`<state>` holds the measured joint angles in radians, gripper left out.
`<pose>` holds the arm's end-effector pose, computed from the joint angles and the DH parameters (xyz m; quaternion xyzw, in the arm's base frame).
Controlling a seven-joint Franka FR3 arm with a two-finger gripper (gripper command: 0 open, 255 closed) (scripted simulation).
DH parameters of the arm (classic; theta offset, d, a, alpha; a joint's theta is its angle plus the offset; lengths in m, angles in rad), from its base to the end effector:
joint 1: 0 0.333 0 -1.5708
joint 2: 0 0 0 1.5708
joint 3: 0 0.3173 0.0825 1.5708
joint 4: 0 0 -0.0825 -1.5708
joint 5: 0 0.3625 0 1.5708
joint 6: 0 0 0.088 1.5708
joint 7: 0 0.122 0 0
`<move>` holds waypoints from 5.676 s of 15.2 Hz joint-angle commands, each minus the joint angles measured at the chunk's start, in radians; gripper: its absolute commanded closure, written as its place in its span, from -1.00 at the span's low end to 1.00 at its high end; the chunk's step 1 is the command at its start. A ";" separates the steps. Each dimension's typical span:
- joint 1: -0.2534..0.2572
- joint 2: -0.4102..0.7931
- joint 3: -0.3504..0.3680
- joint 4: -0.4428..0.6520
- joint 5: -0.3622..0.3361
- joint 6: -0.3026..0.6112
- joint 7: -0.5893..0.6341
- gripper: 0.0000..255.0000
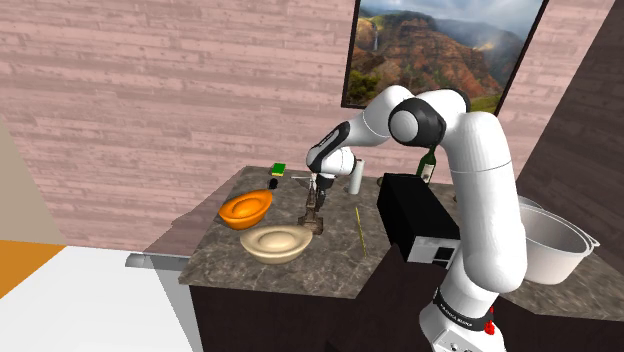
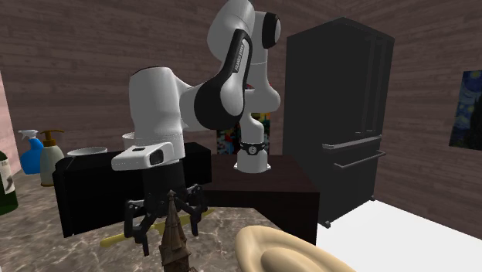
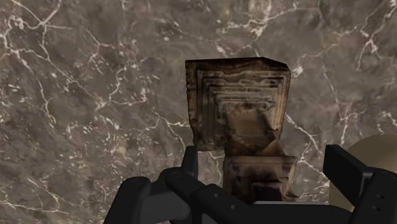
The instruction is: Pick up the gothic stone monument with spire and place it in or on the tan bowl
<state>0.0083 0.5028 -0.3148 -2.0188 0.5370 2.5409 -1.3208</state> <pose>0.5688 -0.1772 0.2177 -0.9487 -0.3032 -0.0832 0.0319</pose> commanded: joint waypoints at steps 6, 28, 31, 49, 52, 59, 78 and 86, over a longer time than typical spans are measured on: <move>0.000 0.000 0.000 0.000 0.000 0.000 0.000 1.00; 0.053 -0.166 -0.076 0.006 -0.131 -0.155 0.110 1.00; 0.060 -0.192 -0.086 0.013 -0.153 -0.185 0.128 1.00; 0.161 -0.350 -0.079 -0.014 -0.278 -0.270 0.328 1.00; 0.207 -0.378 -0.053 -0.049 -0.302 -0.247 0.409 1.00; 0.306 -0.409 0.014 -0.090 -0.348 -0.209 0.597 1.00; 0.333 -0.299 0.058 -0.150 -0.286 -0.040 0.605 1.00; 0.332 -0.299 0.057 -0.148 -0.286 -0.042 0.603 -1.00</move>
<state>0.3408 0.2027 -0.2573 -2.1673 0.2509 2.4995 -0.7174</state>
